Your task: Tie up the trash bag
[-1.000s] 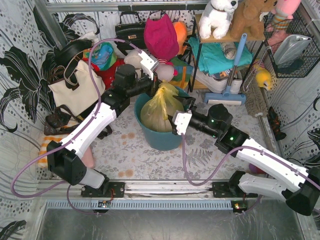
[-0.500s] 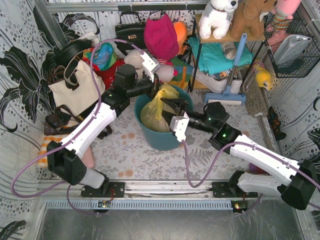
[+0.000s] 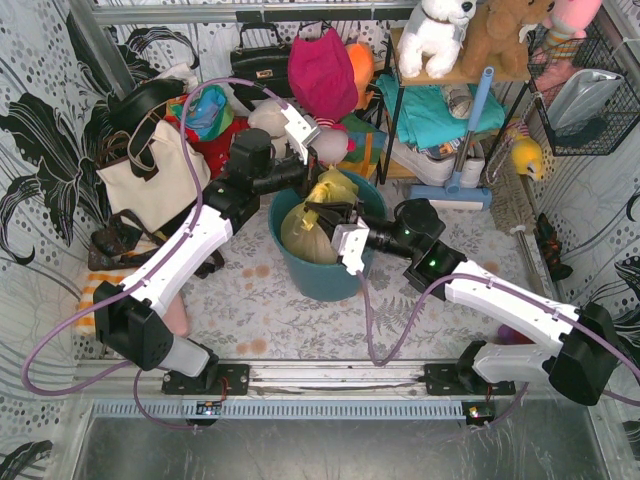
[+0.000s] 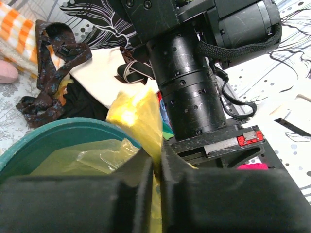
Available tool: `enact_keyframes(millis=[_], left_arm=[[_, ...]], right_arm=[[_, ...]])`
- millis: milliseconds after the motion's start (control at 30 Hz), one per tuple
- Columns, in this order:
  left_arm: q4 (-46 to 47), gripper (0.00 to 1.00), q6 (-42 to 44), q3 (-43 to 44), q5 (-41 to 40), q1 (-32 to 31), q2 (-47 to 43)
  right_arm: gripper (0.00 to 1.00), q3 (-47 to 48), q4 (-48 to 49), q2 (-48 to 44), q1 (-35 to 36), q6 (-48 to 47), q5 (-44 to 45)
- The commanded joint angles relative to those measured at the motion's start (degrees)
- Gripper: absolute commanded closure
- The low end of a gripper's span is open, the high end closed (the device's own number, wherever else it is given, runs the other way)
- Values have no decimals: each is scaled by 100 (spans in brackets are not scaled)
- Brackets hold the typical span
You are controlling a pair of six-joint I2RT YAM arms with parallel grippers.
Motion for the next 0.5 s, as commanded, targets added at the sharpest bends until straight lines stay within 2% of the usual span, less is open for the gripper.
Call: enact_keyframes(millis=[0,100,233,367,467], left_arm=[[335,100,20,17,31,11,-151],[581,100,49,-84,-197,11,-258],[1167,100,311,-50,-705,19,-400],[1318,100,433,549,-1122,28,-224],[1102,100,377,1016,-1381,30,37]], right_arm=[[99,170,319,-172,16,511,-95],[100,274,51,-301,-6,1370,0],[100,1097,-1199,-268,-115,2578,-323],[100,2299,-2419,-127,-134,3205,-401],[100,2436,-2695,-182,-129,3536,-600]])
